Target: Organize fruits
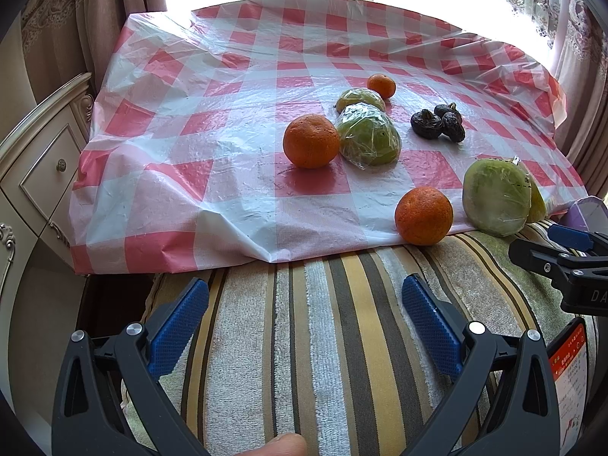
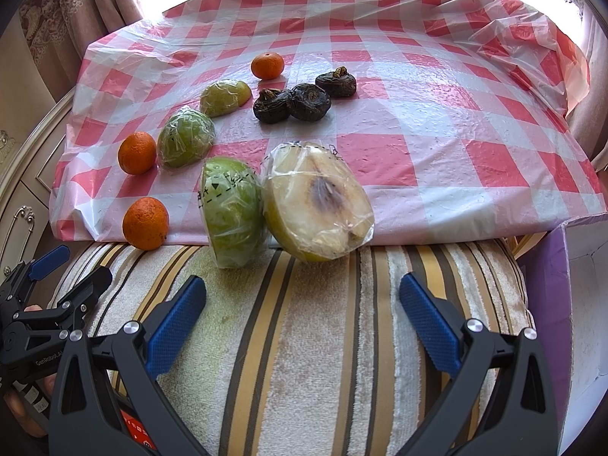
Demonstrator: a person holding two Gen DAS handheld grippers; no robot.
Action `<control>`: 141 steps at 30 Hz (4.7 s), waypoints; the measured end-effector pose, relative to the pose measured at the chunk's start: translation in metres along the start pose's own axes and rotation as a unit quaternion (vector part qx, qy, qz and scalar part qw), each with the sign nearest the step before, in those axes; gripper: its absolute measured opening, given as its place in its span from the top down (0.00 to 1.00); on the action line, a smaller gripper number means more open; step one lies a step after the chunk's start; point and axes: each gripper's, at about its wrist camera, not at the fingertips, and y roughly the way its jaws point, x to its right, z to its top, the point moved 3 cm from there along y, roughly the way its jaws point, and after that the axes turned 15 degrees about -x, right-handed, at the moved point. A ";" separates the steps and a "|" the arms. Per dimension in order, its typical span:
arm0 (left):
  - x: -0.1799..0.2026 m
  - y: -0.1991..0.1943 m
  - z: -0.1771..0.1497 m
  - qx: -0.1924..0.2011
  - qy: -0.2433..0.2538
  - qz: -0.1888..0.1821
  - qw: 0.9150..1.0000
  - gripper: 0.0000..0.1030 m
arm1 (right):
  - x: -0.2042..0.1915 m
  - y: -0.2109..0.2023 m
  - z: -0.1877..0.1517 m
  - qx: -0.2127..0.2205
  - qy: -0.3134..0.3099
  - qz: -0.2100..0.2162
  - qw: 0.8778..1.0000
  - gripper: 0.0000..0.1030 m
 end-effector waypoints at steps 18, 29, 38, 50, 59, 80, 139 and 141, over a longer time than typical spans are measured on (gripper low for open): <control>0.001 0.000 0.000 0.001 0.002 0.005 1.000 0.04 | -0.001 0.000 -0.002 0.000 -0.001 -0.003 1.000 0.01; 0.001 0.000 0.000 0.001 0.002 0.007 1.000 0.04 | 0.002 -0.001 0.000 0.004 0.001 -0.004 1.000 0.01; 0.002 0.000 -0.001 0.001 0.001 0.006 1.000 0.04 | 0.002 -0.001 0.000 0.002 0.001 -0.004 1.000 0.01; 0.003 0.000 -0.001 0.000 0.001 0.005 1.000 0.04 | 0.002 -0.001 0.001 0.002 0.001 -0.004 1.000 0.01; 0.003 0.000 0.000 -0.001 0.000 0.001 1.000 0.04 | 0.001 0.000 0.001 -0.002 0.000 -0.005 1.000 0.01; 0.003 -0.001 0.000 0.001 0.002 0.007 1.000 0.04 | -0.001 0.000 0.002 -0.002 -0.001 -0.003 1.000 0.01; 0.048 0.000 0.043 -0.024 0.058 -0.156 0.986 0.41 | 0.024 -0.004 0.042 -0.002 -0.061 0.104 0.993 0.02; 0.050 0.005 0.045 -0.032 0.058 -0.161 0.985 0.47 | 0.022 -0.004 0.043 -0.002 -0.066 0.106 0.992 0.03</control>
